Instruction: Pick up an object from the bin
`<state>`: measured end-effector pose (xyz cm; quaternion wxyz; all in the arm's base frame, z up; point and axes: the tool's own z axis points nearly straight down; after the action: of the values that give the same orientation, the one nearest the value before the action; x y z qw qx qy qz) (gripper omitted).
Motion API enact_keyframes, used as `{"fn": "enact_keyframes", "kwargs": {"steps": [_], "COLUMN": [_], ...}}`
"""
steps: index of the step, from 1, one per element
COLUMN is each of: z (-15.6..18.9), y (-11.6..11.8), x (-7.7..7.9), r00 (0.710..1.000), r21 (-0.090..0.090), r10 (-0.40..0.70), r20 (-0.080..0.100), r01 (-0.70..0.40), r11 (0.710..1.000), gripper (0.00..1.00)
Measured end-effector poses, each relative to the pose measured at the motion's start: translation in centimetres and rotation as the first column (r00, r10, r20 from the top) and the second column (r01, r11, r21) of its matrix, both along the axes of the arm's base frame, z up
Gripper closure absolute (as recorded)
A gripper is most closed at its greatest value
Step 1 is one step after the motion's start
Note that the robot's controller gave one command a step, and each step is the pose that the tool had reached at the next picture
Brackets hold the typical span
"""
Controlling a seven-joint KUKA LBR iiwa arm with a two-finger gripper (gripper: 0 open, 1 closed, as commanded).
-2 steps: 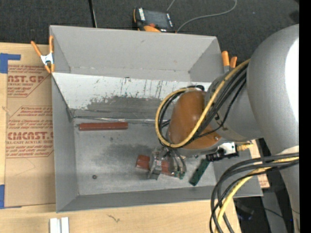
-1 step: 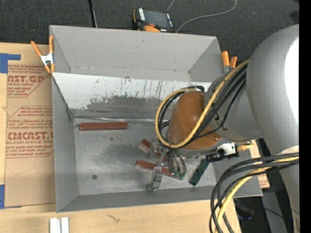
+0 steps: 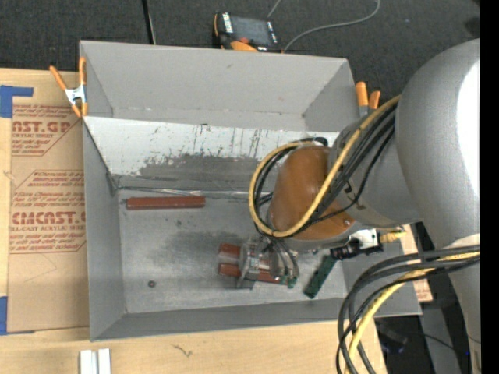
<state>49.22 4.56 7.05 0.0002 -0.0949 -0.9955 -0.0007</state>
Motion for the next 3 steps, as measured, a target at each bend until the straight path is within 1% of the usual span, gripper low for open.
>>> {"fn": "enact_keyframes", "kwargs": {"steps": [1,2,3], "z": [15.0,14.6,-0.5], "y": [-3.0,-3.0,-0.4], "x": [0.9,0.8,1.3], "r00": [0.999,0.999,1.0], "r21": [-0.001,-0.001,-0.002], "r10": [-0.049,-0.049,-0.002], "r20": [0.01,0.002,-0.007], "r01": [0.049,0.049,0.002], "r11": [0.999,0.999,1.0], "gripper": [1.0,0.0,0.0]}}
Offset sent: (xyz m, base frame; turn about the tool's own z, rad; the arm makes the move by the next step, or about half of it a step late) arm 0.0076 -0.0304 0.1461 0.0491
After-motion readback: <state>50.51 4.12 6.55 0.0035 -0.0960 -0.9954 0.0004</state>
